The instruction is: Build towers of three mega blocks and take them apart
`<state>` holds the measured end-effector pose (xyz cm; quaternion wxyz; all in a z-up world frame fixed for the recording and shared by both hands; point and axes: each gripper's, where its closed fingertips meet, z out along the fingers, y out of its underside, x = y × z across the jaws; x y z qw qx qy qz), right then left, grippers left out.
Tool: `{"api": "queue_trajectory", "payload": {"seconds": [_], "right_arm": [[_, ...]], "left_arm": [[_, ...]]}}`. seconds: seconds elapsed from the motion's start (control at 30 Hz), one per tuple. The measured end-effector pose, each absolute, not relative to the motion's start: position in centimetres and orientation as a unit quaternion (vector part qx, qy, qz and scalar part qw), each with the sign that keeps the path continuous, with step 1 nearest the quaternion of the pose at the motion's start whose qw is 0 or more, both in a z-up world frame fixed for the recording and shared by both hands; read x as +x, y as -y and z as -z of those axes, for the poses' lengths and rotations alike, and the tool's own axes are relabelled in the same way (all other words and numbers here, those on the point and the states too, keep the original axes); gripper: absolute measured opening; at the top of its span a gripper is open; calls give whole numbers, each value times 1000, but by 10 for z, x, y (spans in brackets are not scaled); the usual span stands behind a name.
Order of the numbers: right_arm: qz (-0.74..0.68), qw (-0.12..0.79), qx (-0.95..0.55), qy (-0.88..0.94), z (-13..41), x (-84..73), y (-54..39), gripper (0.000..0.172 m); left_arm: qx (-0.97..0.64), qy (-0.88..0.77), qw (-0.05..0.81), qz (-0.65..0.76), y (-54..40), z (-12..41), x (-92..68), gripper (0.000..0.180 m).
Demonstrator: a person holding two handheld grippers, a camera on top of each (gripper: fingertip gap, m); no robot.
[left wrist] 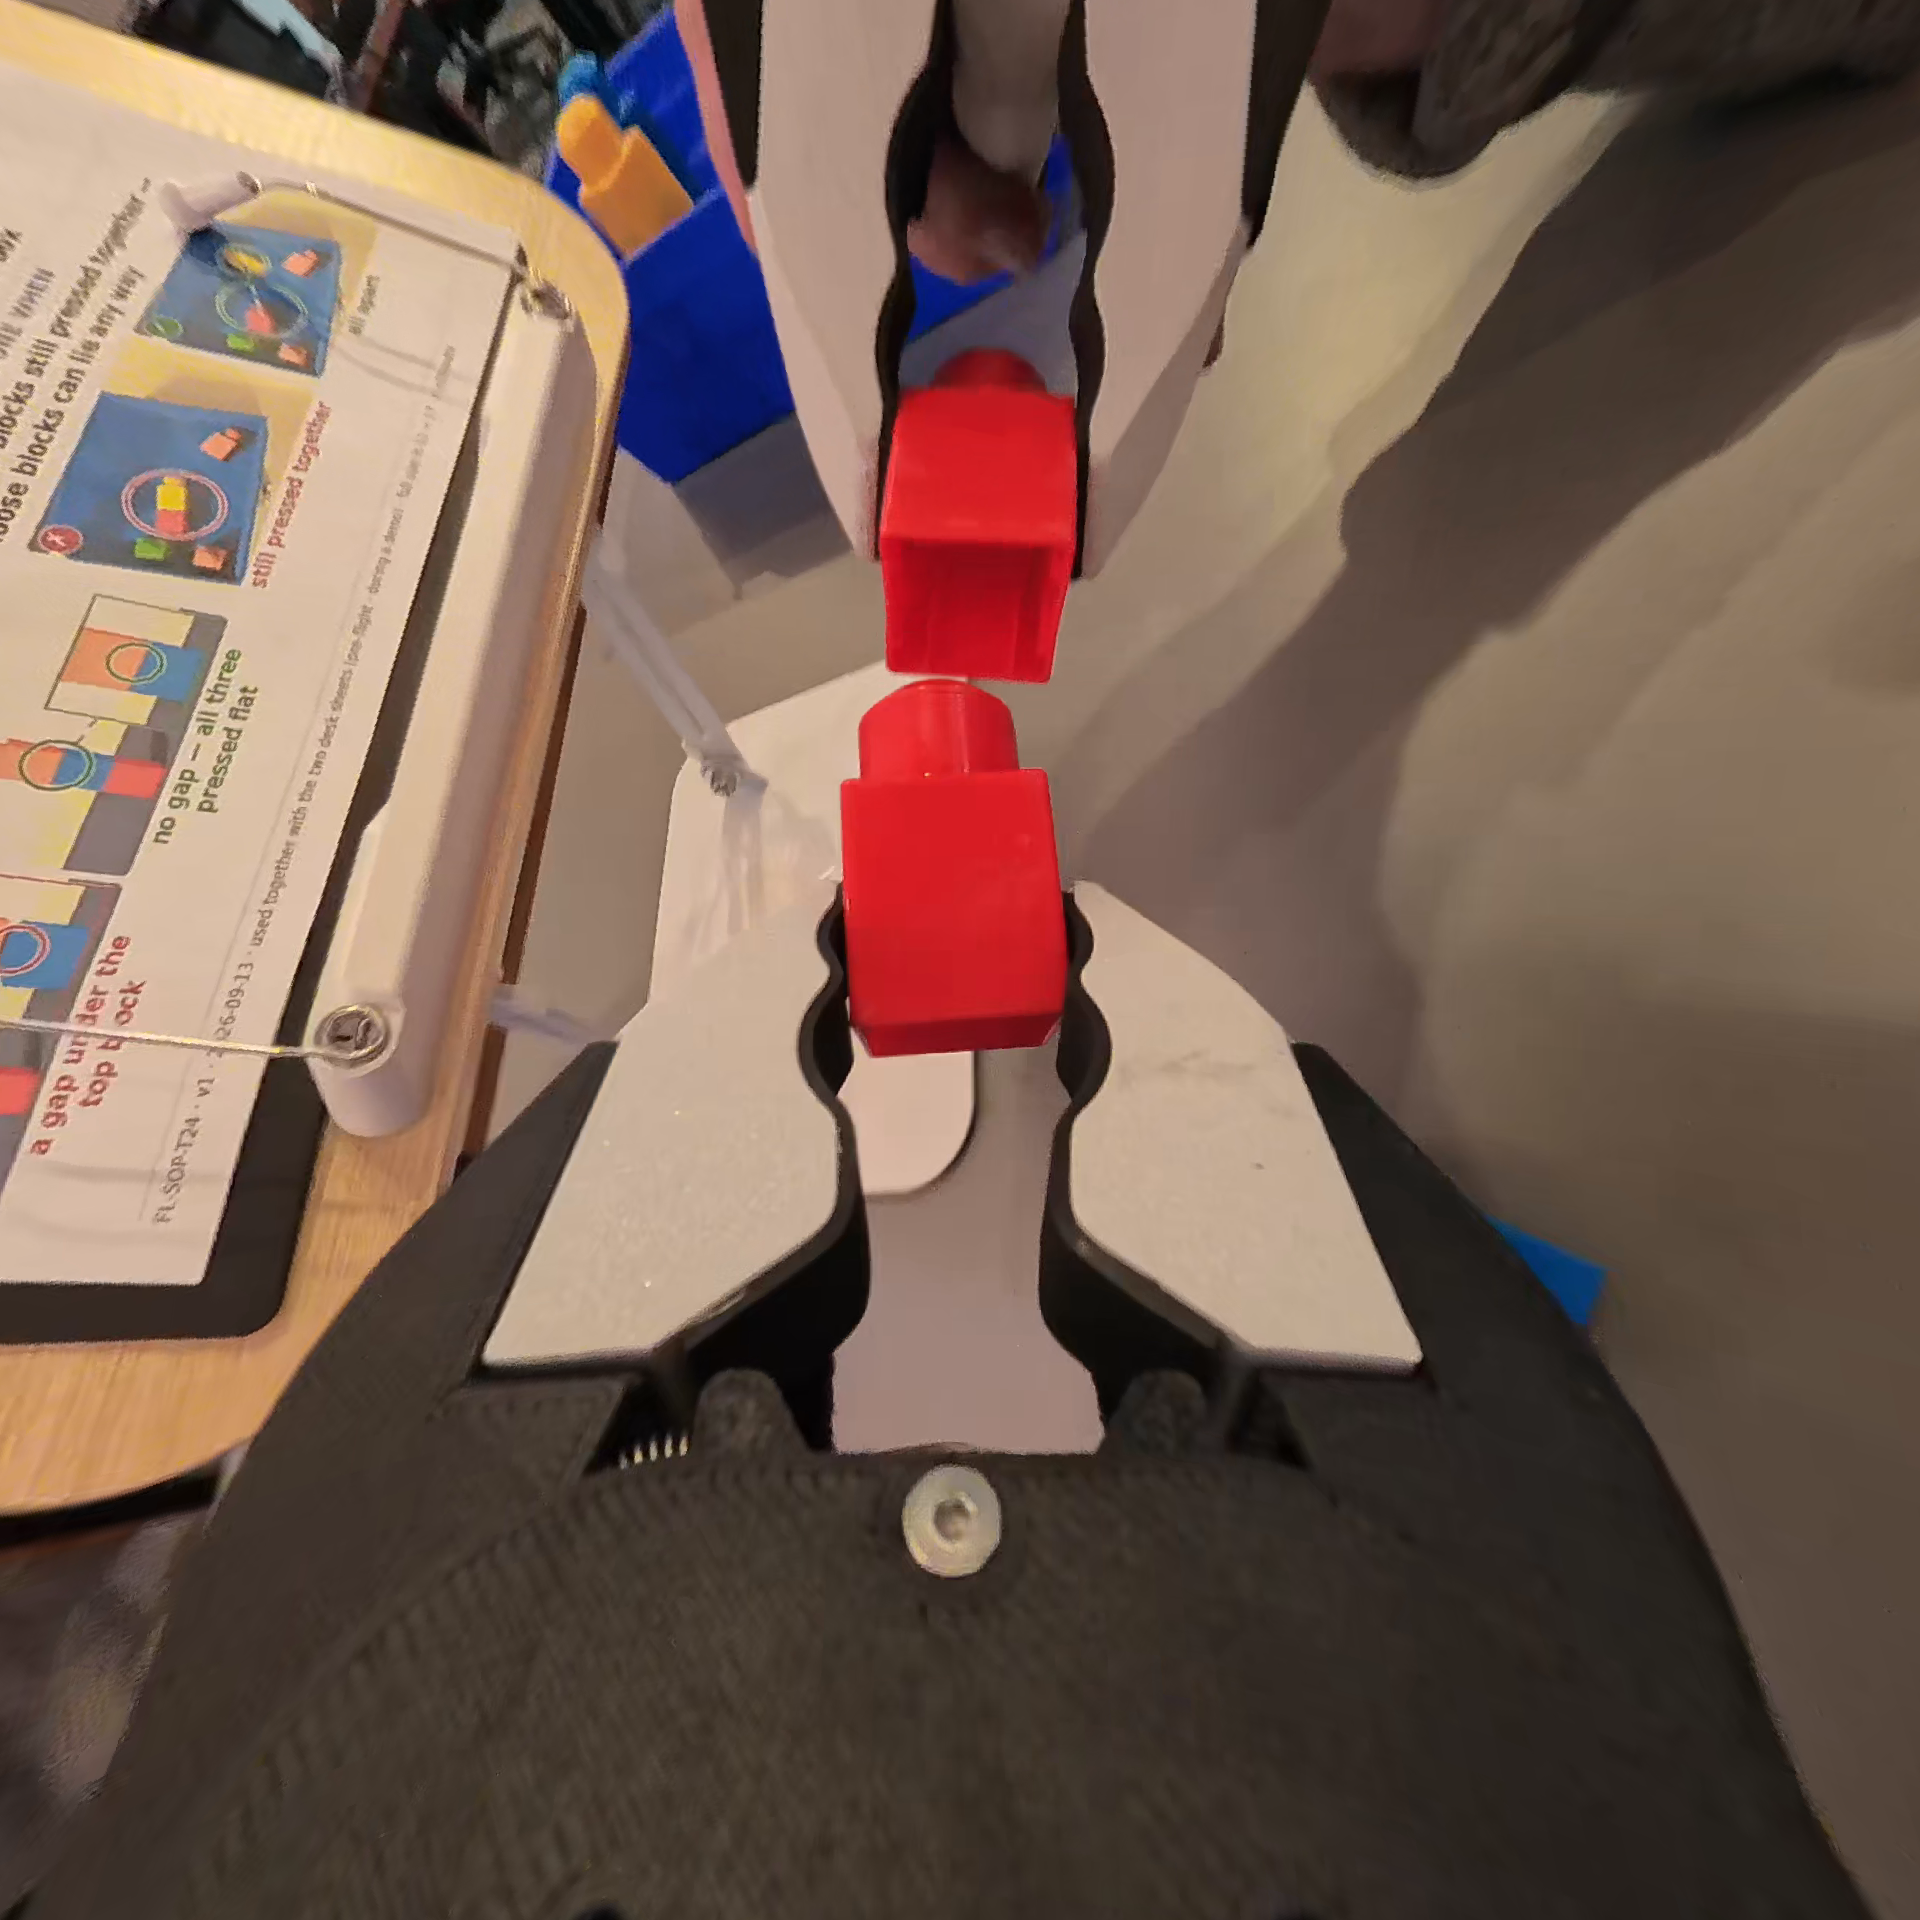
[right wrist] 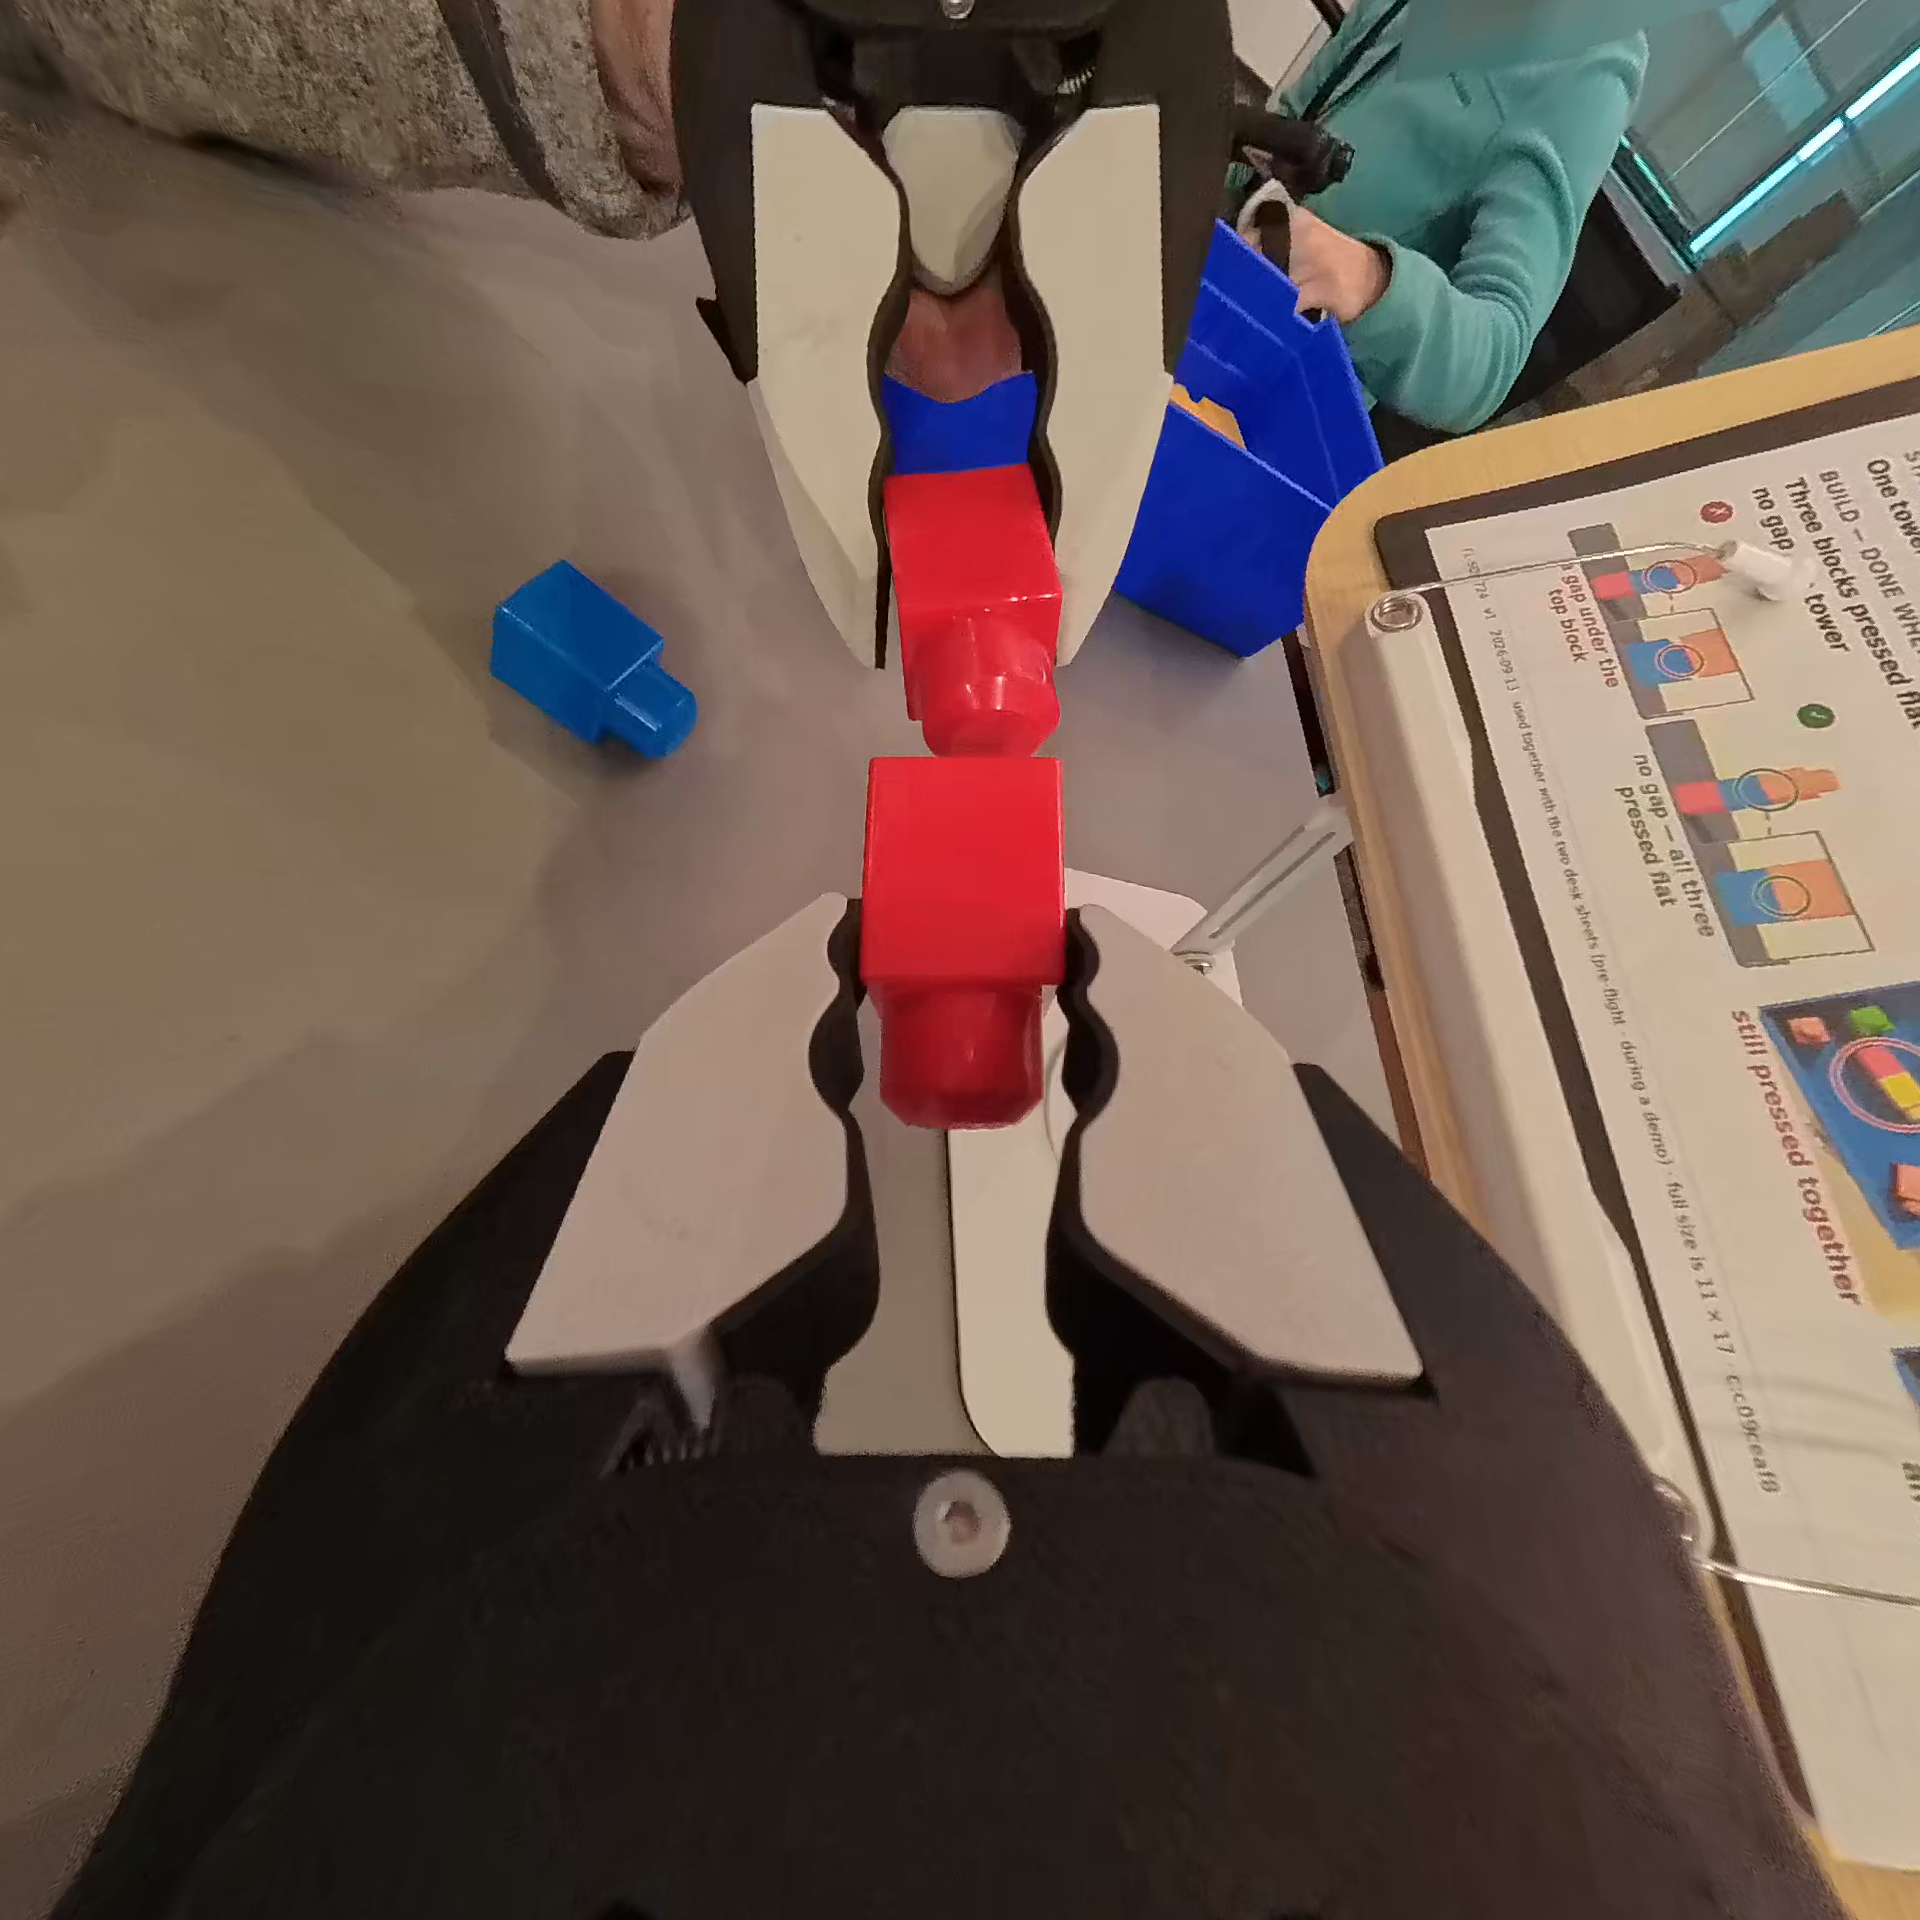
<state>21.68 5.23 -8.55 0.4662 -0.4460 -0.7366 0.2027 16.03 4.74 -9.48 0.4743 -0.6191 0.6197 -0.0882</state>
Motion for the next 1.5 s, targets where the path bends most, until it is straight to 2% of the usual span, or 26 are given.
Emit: {"api": "queue_trajectory", "payload": {"seconds": [0.03, 0.33, 0.53, 0.83, 1.2, 1.5], "right_arm": [[-194, 467, -444, 740, 84, 217, -52, 37], [-102, 464, -406, 781, 36, 232, -58, 37], [-27, 447, -354, 821, 19, 225, -58, 36], [111, 434, -262, 855, 47, 216, -48, 37], [57, 400, -258, 878, 56, 211, -33, 37], [71, 399, -240, 882, 59, 205, -26, 37]], "left_arm": [[-612, -610, 488, 124, -45, 90, 165, 36], [-575, -474, 528, 408, -24, 56, 187, 36], [-561, -388, 469, 561, -19, 54, 187, 36], [-580, -396, 395, 592, -11, 69, 191, 36], [-590, -428, 397, 558, -9, 78, 197, 36], [-585, -441, 398, 552, -6, 80, 197, 36]]}}
